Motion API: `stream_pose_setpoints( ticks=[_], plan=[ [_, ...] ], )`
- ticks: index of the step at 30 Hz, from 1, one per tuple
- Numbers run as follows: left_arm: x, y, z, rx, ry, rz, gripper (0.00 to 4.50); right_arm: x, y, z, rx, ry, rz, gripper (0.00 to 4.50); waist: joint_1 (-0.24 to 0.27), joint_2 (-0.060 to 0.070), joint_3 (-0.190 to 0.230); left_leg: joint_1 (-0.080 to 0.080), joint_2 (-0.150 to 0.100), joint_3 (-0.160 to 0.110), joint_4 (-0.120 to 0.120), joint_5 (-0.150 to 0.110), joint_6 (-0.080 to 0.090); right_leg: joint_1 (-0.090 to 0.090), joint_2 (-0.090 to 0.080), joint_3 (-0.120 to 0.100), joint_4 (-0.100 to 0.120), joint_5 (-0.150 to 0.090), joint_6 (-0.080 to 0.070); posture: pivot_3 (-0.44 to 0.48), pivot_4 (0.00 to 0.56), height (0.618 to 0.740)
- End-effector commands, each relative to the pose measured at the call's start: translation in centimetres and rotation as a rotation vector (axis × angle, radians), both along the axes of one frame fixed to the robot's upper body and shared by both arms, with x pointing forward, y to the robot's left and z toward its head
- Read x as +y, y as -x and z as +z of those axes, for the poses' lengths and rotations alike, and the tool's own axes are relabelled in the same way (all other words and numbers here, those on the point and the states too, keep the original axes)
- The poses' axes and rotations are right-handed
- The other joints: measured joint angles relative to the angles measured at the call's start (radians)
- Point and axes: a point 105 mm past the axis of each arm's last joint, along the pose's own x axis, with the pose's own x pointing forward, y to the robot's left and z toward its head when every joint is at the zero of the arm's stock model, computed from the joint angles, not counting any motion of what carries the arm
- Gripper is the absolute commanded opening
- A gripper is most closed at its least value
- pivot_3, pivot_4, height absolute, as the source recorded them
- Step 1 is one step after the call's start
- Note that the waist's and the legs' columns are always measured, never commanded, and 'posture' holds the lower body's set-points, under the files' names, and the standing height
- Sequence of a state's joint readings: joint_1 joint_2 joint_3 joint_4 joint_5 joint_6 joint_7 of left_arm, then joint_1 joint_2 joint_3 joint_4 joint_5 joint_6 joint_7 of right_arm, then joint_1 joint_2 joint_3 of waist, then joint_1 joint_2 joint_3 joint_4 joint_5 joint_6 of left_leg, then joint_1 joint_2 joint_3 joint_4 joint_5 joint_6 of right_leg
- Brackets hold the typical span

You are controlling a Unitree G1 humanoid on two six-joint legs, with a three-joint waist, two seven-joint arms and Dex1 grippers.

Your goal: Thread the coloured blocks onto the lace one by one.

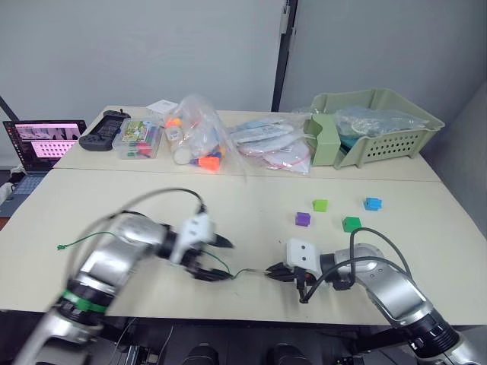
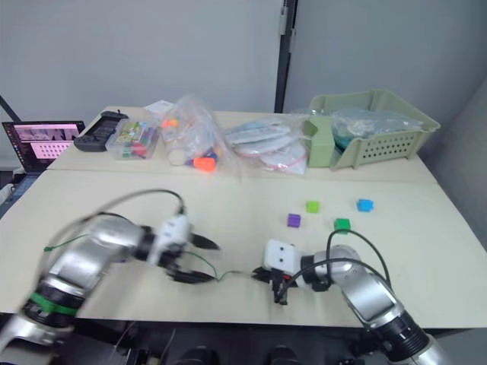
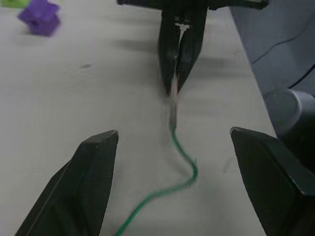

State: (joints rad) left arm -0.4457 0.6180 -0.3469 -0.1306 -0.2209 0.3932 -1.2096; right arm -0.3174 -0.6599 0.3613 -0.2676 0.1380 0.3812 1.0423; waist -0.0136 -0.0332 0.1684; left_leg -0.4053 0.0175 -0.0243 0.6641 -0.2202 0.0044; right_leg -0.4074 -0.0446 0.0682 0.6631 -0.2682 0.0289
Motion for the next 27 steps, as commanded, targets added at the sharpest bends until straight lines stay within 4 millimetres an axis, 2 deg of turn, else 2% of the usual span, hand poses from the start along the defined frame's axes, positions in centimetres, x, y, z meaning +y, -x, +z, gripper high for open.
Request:
stream_pose_setpoints(
  ticks=[1, 8, 11, 20, 27],
  plan=[
    [-1.07, -0.74, 0.14, -0.083, -0.032, 0.020, 3.82, 0.28, 0.12, 0.53, -0.022, -0.003, 0.005, 0.00, -0.005, 0.000, 0.000, 0.001, 0.000, 0.000, 0.000, 0.000, 0.000, 0.000, 0.000, 0.000, 0.000, 0.000, 0.000, 0.000, 0.150, 0.740],
    [-1.21, -1.01, -0.09, -0.090, -0.042, 0.026, 3.82, 0.47, 0.21, 0.52, -0.020, -0.002, 0.001, 0.00, -0.004, 0.000, 0.000, 0.001, 0.000, 0.000, 0.000, 0.000, 0.000, 0.000, 0.000, 0.000, 0.000, 0.000, 0.000, 0.000, 0.150, 0.740],
    [-1.21, -0.94, -0.06, -0.091, -0.043, 0.022, 2.97, 0.49, 0.20, 0.49, -0.020, -0.001, 0.000, 0.00, 0.000, 0.000, 0.000, 0.001, 0.000, 0.000, 0.000, 0.000, 0.000, 0.000, 0.000, 0.000, 0.000, 0.000, 0.000, 0.000, 0.150, 0.740],
    [-1.29, -0.76, 0.16, -0.084, -0.030, 0.019, 0.04, 0.61, 0.13, 0.38, -0.018, -0.004, -0.002, 0.00, -0.001, 0.000, 0.000, 0.001, 0.000, 0.000, 0.000, 0.000, 0.000, 0.001, 0.000, 0.000, 0.000, 0.000, 0.000, 0.000, 0.150, 0.740],
    [-1.34, -0.53, 0.30, -0.082, -0.018, 0.012, 0.04, 0.68, 0.30, -0.06, -0.006, 0.008, 0.005, 0.00, -0.001, 0.000, 0.000, 0.001, -0.001, 0.000, 0.000, 0.000, 0.000, 0.001, 0.000, 0.000, 0.000, 0.000, 0.000, 0.000, 0.150, 0.740]
  ],
)
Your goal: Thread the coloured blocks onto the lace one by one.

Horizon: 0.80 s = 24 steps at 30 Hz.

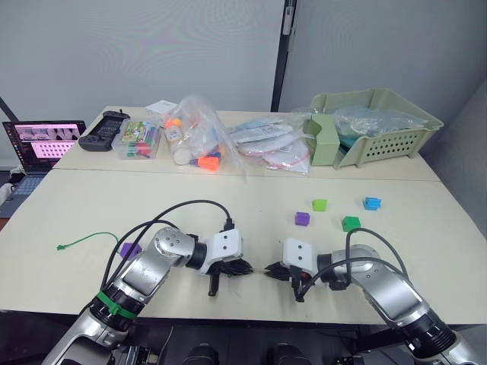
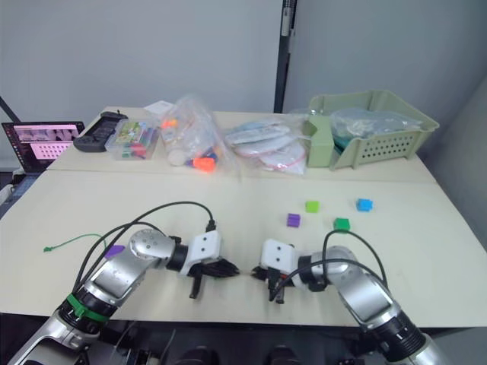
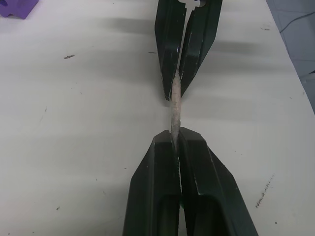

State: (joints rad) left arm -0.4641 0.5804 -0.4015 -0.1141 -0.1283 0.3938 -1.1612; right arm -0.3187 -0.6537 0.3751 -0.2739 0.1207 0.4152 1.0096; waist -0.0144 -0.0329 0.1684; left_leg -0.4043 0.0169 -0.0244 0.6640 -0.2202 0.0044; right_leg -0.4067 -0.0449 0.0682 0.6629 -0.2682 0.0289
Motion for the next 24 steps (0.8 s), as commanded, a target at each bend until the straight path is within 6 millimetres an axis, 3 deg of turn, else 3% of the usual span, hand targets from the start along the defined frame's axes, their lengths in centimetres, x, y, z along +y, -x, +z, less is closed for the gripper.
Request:
stream_pose_setpoints(
  ticks=[1, 5, 6, 14, 17, 21, 24],
  plan=[
    [-0.3, 0.0, 1.4, -0.042, 0.046, -0.009, 0.04, 0.6, 0.6, 0.2, -0.007, -0.006, 0.041, 0.00, 0.000, 0.000, 0.000, 0.000, 0.000, 0.000, 0.000, 0.000, 0.000, 0.000, 0.000, 0.000, 0.000, 0.000, 0.000, 0.000, 0.150, 0.740],
    [-0.3, 0.2, 1.5, -0.029, 0.045, -0.019, 0.04, 0.7, 0.5, 0.6, 0.005, -0.048, 0.008, 0.00, 0.000, 0.000, 0.000, 0.000, 0.000, 0.000, 0.000, 0.000, 0.000, 0.000, 0.000, 0.000, 0.000, 0.000, 0.000, 0.000, 0.150, 0.740],
    [-0.2, 0.2, 1.5, -0.028, 0.040, -0.021, 0.00, 0.6, 0.3, 0.9, 0.005, -0.069, -0.025, 0.64, 0.000, 0.000, 0.000, 0.000, 0.000, 0.000, 0.000, 0.000, 0.000, 0.000, 0.000, 0.000, 0.000, 0.000, 0.000, 0.000, 0.150, 0.740],
    [-0.1, 0.5, 1.8, -0.033, 0.017, -0.029, 0.00, -2.6, 1.2, 2.7, 0.004, -0.179, -0.305, 3.32, 0.002, 0.000, 0.000, -0.001, 0.000, -0.001, 0.000, 0.000, 0.000, 0.001, -0.001, 0.000, -0.001, 0.000, 0.000, 0.000, 0.150, 0.740],
    [-0.4, 0.6, 2.2, -0.039, 0.012, -0.036, 0.00, -6.1, 1.9, 3.7, -0.014, -0.337, -0.613, 4.35, 0.007, 0.000, 0.000, -0.001, 0.000, -0.002, 0.000, 0.000, 0.000, 0.001, 0.000, -0.001, 0.000, 0.000, 0.000, 0.000, 0.150, 0.740],
    [-0.5, 0.5, 2.4, -0.036, 0.010, -0.034, 0.00, -9.7, 2.3, 3.9, -0.069, -0.410, -0.901, 4.43, 0.001, 0.001, 0.000, -0.001, 0.000, -0.002, -0.001, 0.000, 0.000, 0.001, 0.000, 0.000, -0.001, 0.000, 0.001, 0.000, 0.150, 0.740],
    [-0.6, 0.5, 2.5, -0.033, 0.012, -0.030, 0.00, -13.7, 1.6, 3.9, -0.152, -0.429, -1.160, 4.43, -0.005, 0.001, 0.000, 0.001, 0.000, -0.001, -0.001, 0.000, -0.001, 0.002, 0.000, 0.002, -0.001, -0.001, 0.002, 0.000, 0.150, 0.740]
  ],
)
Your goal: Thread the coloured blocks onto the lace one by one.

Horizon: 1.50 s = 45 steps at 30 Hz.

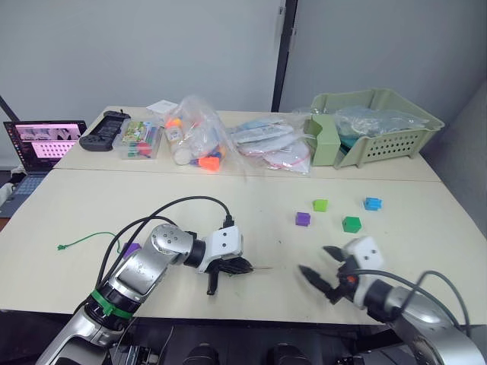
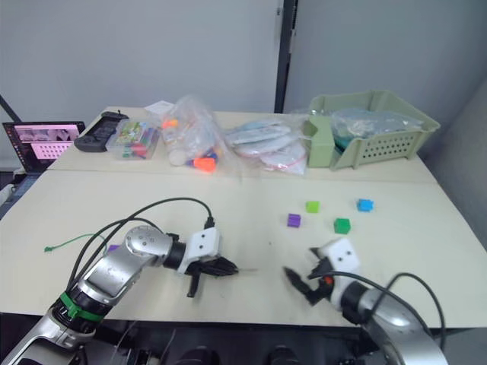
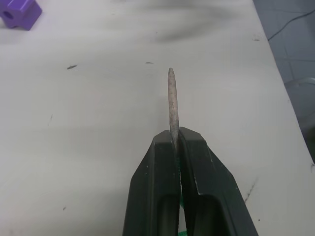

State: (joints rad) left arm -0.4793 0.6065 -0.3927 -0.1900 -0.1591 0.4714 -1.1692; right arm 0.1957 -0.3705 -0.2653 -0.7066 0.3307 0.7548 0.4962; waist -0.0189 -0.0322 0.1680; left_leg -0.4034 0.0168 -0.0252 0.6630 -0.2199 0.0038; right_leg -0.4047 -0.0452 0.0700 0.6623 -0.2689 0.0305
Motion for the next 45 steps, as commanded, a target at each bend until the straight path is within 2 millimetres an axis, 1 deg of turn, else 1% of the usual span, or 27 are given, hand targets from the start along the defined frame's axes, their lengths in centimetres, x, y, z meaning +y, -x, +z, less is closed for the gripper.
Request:
stream_pose_setpoints(
  ticks=[1, 4, 5, 8, 11, 14, 16, 18, 21, 23, 25, 28, 31, 35, 39, 40, 42, 43, 44, 45],
  plan=[
    [-0.6, 0.0, 1.2, -0.036, 0.016, -0.019, 0.00, -4.1, -0.8, 1.3, -0.081, 0.012, -0.269, 4.43, 0.000, 0.000, 0.000, 0.000, 0.000, 0.000, 0.000, 0.000, 0.000, 0.000, 0.000, 0.000, 0.000, 0.000, 0.000, 0.000, 0.150, 0.740],
    [-0.6, 0.0, 1.2, -0.033, 0.017, -0.015, 0.00, -6.2, -1.8, 1.4, -0.089, 0.012, -0.387, 4.43, -0.001, 0.001, 0.000, 0.000, 0.000, 0.001, 0.000, 0.000, 0.000, 0.000, 0.000, 0.000, 0.000, 0.000, 0.000, 0.000, 0.150, 0.740],
    [-0.6, 0.0, 1.2, -0.032, 0.018, -0.013, 0.00, -6.6, -2.4, 1.4, -0.088, 0.024, -0.406, 4.43, 0.000, 0.001, 0.000, 0.000, 0.000, 0.001, 0.000, 0.000, 0.000, 0.000, 0.000, 0.000, 0.000, 0.000, 0.000, 0.000, 0.150, 0.740],
    [-0.8, 0.0, 1.1, -0.027, 0.023, -0.007, 0.00, -8.1, -4.4, 1.6, -0.080, 0.047, -0.481, 4.43, -0.001, 0.001, 0.000, 0.000, 0.000, 0.001, 0.000, 0.000, 0.000, -0.001, 0.000, 0.001, 0.000, 0.000, -0.001, 0.000, 0.150, 0.740],
    [-0.8, 0.0, 1.0, -0.025, 0.029, 0.000, 0.00, -9.1, -6.4, 2.3, -0.090, 0.048, -0.546, 4.43, -0.001, 0.002, 0.000, -0.001, 0.000, 0.001, 0.000, 0.000, 0.000, -0.001, 0.000, 0.000, 0.000, 0.000, -0.001, 0.000, 0.150, 0.740],
    [-0.9, 0.1, 0.9, -0.022, 0.035, 0.006, 0.00, -10.4, -9.0, 2.7, -0.079, 0.038, -0.620, 4.43, -0.005, 0.002, 0.000, 0.000, 0.000, 0.002, -0.001, 0.000, 0.000, -0.001, 0.000, 0.001, 0.000, 0.000, -0.001, 0.000, 0.150, 0.740],
    [-1.0, 0.2, 0.8, -0.020, 0.039, 0.008, 0.00, -11.1, -10.3, 2.7, -0.063, 0.040, -0.639, 4.43, -0.004, 0.003, 0.000, 0.000, -0.001, 0.002, -0.001, 0.000, 0.000, -0.001, 0.000, 0.001, 0.000, 0.000, -0.001, 0.000, 0.150, 0.740],
    [-1.1, 0.2, 0.7, -0.019, 0.041, 0.010, 0.00, -11.6, -11.1, 2.9, -0.067, 0.038, -0.650, 4.43, 0.000, 0.003, 0.000, -0.001, -0.001, 0.001, -0.002, 0.000, 0.000, -0.001, 0.000, 0.001, -0.001, 0.000, -0.001, 0.000, 0.150, 0.740],
    [-1.1, 0.4, 0.6, -0.016, 0.043, 0.013, 0.00, -11.6, -12.9, 3.4, -0.059, 0.016, -0.625, 4.43, -0.002, 0.003, 0.000, -0.001, -0.001, 0.001, -0.002, 0.000, 0.000, -0.001, 0.000, 0.001, -0.001, 0.001, -0.001, 0.000, 0.150, 0.740],
    [-1.0, 0.4, 0.5, -0.016, 0.044, 0.015, 0.00, -11.8, -14.0, 3.2, -0.033, 0.027, -0.626, 4.43, -0.004, 0.003, 0.000, -0.002, -0.001, 0.002, -0.002, 0.000, 0.000, -0.001, -0.001, 0.002, -0.003, 0.001, -0.001, 0.000, 0.150, 0.740],
    [-1.1, 0.5, 0.5, -0.015, 0.045, 0.015, 0.00, -12.1, -14.6, 3.1, -0.028, 0.021, -0.631, 4.43, -0.008, 0.003, 0.000, -0.001, -0.001, 0.002, -0.002, 0.000, 0.000, -0.001, -0.001, 0.002, -0.003, 0.001, -0.001, 0.000, 0.150, 0.740],
    [-1.0, 0.6, 0.4, -0.014, 0.044, 0.016, 0.00, -11.9, -15.8, 3.2, -0.032, 0.010, -0.603, 4.43, -0.011, 0.003, 0.000, -0.001, -0.001, 0.001, -0.003, 0.000, 0.000, -0.001, 0.000, 0.001, -0.003, 0.001, -0.001, 0.000, 0.150, 0.740],
    [-1.0, 0.6, 0.4, -0.015, 0.043, 0.017, 0.00, -12.3, -16.6, 2.6, -0.011, 0.015, -0.619, 4.43, -0.018, 0.004, 0.000, -0.002, -0.001, 0.001, -0.003, 0.000, 0.000, -0.001, -0.001, 0.001, -0.004, 0.001, -0.001, 0.000, 0.150, 0.740],
    [-1.0, 0.6, 0.3, -0.014, 0.043, 0.018, 0.00, -12.8, -17.3, 2.1, -0.005, 0.024, -0.638, 4.43, -0.021, 0.004, 0.000, -0.002, -0.001, 0.001, -0.003, 0.000, 0.000, -0.001, -0.001, 0.001, -0.004, 0.001, -0.001, 0.000, 0.150, 0.740],
    [-1.0, 0.6, 0.2, -0.013, 0.042, 0.018, 0.00, -13.5, -17.5, 1.7, 0.000, 0.039, -0.661, 4.43, -0.025, 0.004, 0.000, -0.001, -0.001, 0.001, -0.003, 0.000, 0.000, -0.001, -0.001, 0.001, -0.004, 0.001, -0.001, 0.000, 0.150, 0.740],
    [-1.0, 0.6, 0.2, -0.013, 0.042, 0.018, 0.00, -13.4, -17.6, 1.7, -0.004, 0.035, -0.657, 4.20, -0.026, 0.004, 0.000, -0.001, -0.001, 0.001, -0.003, 0.000, 0.000, -0.001, -0.001, 0.001, -0.004, 0.001, -0.001, 0.000, 0.150, 0.740],
    [-0.9, 0.6, 0.1, -0.012, 0.041, 0.018, 0.00, -12.9, -17.9, 1.9, -0.020, 0.027, -0.623, 3.60, -0.026, 0.004, 0.000, -0.001, -0.001, 0.001, -0.003, 0.000, 0.000, -0.001, -0.001, 0.001, -0.004, 0.001, -0.001, 0.000, 0.150, 0.740],
    [-0.9, 0.7, 0.1, -0.011, 0.040, 0.018, 0.00, -12.6, -18.0, 2.0, -0.026, 0.021, -0.611, 3.28, -0.026, 0.004, 0.000, -0.001, -0.001, 0.001, -0.003, 0.000, 0.000, -0.001, 0.000, 0.001, -0.004, 0.001, -0.001, 0.000, 0.150, 0.740],
    [-0.9, 0.7, 0.1, -0.010, 0.039, 0.018, 0.00, -12.4, -18.1, 2.1, -0.032, 0.013, -0.603, 2.85, -0.027, 0.004, 0.001, -0.001, -0.001, 0.001, -0.003, 0.000, 0.000, -0.001, -0.001, 0.001, -0.004, 0.001, -0.001, 0.000, 0.150, 0.740],
    [-0.9, 0.6, 0.0, -0.010, 0.039, 0.018, 0.00, -12.4, -18.1, 2.1, -0.035, 0.008, -0.597, 2.59, -0.027, 0.004, 0.001, -0.001, -0.001, 0.001, -0.003, 0.000, 0.000, -0.001, -0.001, 0.001, -0.004, 0.001, -0.001, 0.000, 0.150, 0.740]
  ],
)
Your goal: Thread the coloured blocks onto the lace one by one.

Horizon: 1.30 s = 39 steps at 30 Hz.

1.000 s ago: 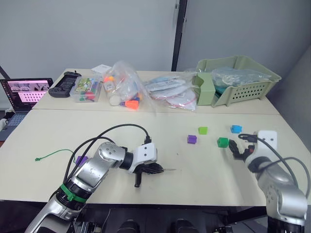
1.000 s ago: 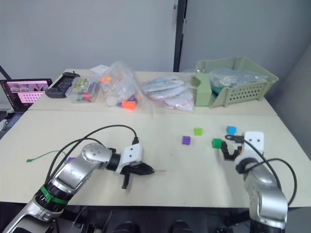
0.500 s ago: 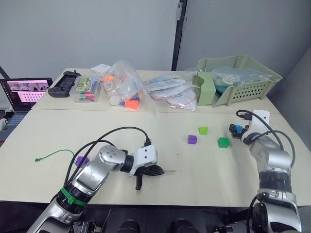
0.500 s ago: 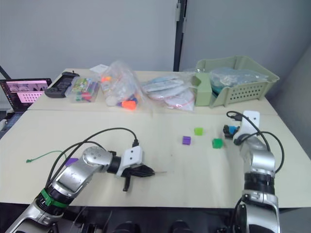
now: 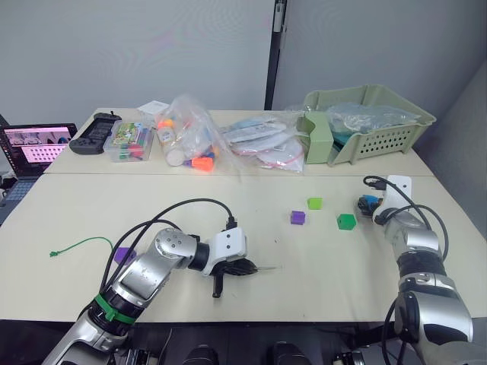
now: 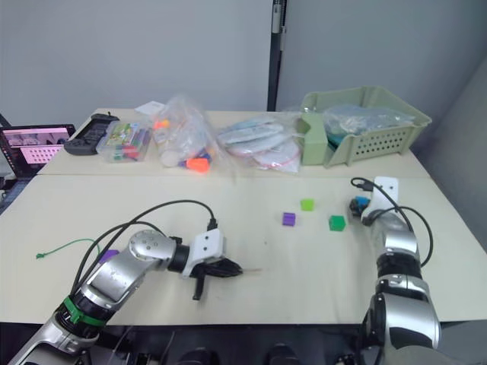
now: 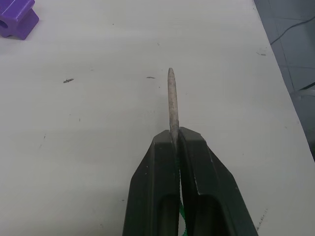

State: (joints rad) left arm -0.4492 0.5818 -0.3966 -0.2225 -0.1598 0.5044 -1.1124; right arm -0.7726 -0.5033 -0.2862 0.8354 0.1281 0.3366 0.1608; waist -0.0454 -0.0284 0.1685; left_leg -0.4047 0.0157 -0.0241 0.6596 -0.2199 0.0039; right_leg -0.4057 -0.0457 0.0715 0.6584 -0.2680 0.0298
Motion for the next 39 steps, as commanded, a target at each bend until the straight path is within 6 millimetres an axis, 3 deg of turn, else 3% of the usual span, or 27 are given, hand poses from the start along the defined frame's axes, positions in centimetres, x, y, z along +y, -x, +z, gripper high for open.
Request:
stream_pose_setpoints(
  ticks=[1, 4, 8, 13, 16, 20, 22, 24, 31, 35, 39],
  plan=[
    [-0.2, 0.4, 0.4, -0.018, 0.013, -0.020, 0.00, 0.1, -0.7, 2.5, -0.092, 0.011, 0.024, 2.26, 0.000, 0.000, 0.000, 0.000, 0.000, 0.000, 0.000, 0.000, 0.000, 0.000, 0.000, 0.000, 0.000, 0.000, 0.000, 0.000, 0.150, 0.740],
    [-0.2, 0.4, 0.3, -0.018, 0.010, -0.021, 0.00, 0.3, -0.7, 2.7, -0.105, 0.011, 0.038, 1.23, 0.001, 0.000, 0.000, 0.000, 0.000, 0.000, 0.000, 0.000, 0.000, 0.000, 0.000, 0.000, 0.000, 0.000, 0.000, 0.000, 0.150, 0.740],
    [-0.1, 0.4, 0.3, -0.016, 0.009, -0.022, 0.00, 0.2, -0.5, 3.6, -0.146, 0.021, 0.042, 1.19, 0.001, 0.000, 0.000, 0.000, 0.000, 0.000, 0.000, 0.000, 0.000, 0.000, 0.000, 0.000, 0.000, 0.000, 0.000, 0.000, 0.150, 0.740],
    [0.1, 0.4, 0.3, -0.017, 0.006, -0.020, 0.00, 1.5, 2.0, 7.4, -0.245, 0.069, 0.082, 1.19, 0.004, 0.002, 0.000, -0.001, 0.000, -0.001, 0.000, 0.000, 0.000, 0.000, 0.000, 0.000, 0.001, 0.000, 0.000, 0.000, 0.150, 0.740],
    [0.4, 0.4, 0.2, -0.016, 0.003, -0.019, 0.00, 4.8, 5.1, 9.5, -0.279, 0.088, 0.148, 1.19, 0.005, 0.003, 0.000, -0.001, 0.000, -0.002, 0.000, 0.000, 0.000, -0.001, -0.001, 0.000, 0.003, 0.000, 0.000, 0.000, 0.150, 0.740],
    [0.5, 0.2, 0.2, -0.020, -0.003, -0.021, 0.00, 13.7, 11.0, 11.3, -0.303, 0.029, 0.323, 1.19, -0.003, 0.005, -0.001, -0.002, 0.002, -0.006, 0.000, 0.000, 0.000, -0.004, 0.001, 0.000, 0.006, 0.000, 0.000, 0.000, 0.150, 0.740],
    [0.4, -0.2, 0.4, -0.027, 0.002, -0.014, 0.00, 17.3, 13.0, 10.6, -0.259, 0.005, 0.400, 1.19, -0.001, 0.005, -0.001, -0.001, 0.002, -0.008, 0.000, 0.000, 0.000, -0.004, 0.001, 0.000, 0.005, 0.000, 0.000, 0.000, 0.150, 0.740],
    [0.4, -0.4, 0.8, -0.032, 0.007, -0.010, 0.00, 19.1, 14.3, 10.0, -0.210, -0.013, 0.428, 1.19, 0.003, 0.005, -0.001, -0.001, 0.002, -0.008, 0.001, 0.000, 0.000, -0.004, 0.001, -0.001, 0.006, 0.000, 0.000, 0.000, 0.150, 0.740],
    [0.6, -0.6, 1.6, -0.050, 0.004, 0.003, 0.00, 21.8, 16.6, 4.6, 0.035, -0.113, 0.451, 1.19, 0.018, 0.005, -0.001, -0.003, 0.000, -0.003, 0.001, 0.001, -0.001, -0.003, -0.001, -0.002, 0.001, 0.000, 0.001, 0.000, 0.150, 0.740],
    [0.7, -0.6, 2.0, -0.056, 0.001, 0.007, 0.00, 22.4, 18.1, 1.7, 0.155, -0.153, 0.438, 1.19, 0.010, 0.004, -0.001, -0.007, 0.000, -0.003, 0.001, 0.001, -0.001, -0.009, -0.001, -0.002, 0.003, 0.000, 0.000, 0.000, 0.150, 0.740],
    [0.8, -0.5, 2.1, -0.060, -0.003, 0.009, 0.00, 22.3, 18.3, 0.5, 0.208, -0.153, 0.429, 1.19, -0.001, 0.004, -0.001, -0.011, 0.001, -0.003, 0.001, 0.001, -0.001, -0.015, -0.001, -0.001, 0.006, 0.000, 0.000, 0.000, 0.150, 0.740]
  ],
)
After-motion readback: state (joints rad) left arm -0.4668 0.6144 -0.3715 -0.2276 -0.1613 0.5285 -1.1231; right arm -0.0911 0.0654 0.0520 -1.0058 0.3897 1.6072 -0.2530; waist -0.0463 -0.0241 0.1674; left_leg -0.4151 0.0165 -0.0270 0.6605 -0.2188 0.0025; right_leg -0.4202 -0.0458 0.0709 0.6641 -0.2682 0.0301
